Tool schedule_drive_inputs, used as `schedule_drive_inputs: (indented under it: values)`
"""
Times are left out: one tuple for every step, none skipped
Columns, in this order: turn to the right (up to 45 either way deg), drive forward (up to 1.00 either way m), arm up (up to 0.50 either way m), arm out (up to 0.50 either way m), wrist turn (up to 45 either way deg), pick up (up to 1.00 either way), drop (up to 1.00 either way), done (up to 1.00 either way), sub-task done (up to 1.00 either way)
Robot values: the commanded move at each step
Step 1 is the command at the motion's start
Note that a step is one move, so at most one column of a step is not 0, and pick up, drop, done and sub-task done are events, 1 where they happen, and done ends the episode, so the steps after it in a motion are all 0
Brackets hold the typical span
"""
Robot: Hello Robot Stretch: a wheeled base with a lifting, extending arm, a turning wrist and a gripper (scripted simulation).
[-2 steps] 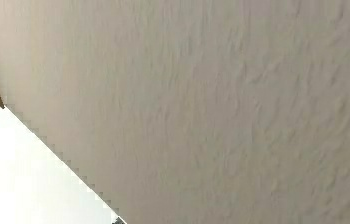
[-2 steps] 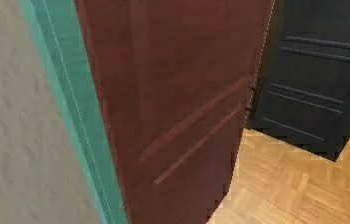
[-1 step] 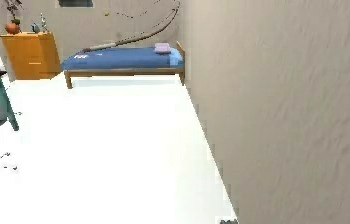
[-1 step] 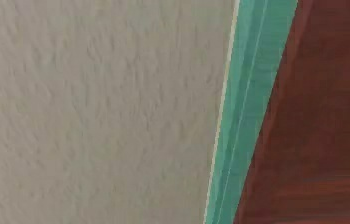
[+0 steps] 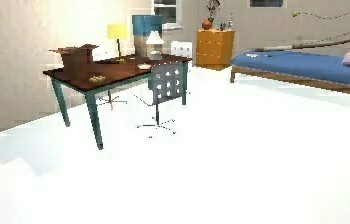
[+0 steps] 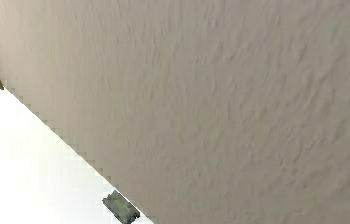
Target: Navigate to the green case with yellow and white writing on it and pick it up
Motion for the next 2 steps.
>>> schedule_drive_inputs:
  values:
    - [-18.0, 0.0, 0.0, 0.0, 0.0, 0.0, 0.0, 0.0, 0.0]
    - [0.0, 0.0, 0.12, 0.0, 0.0, 0.0, 0.0, 0.0, 0.0]
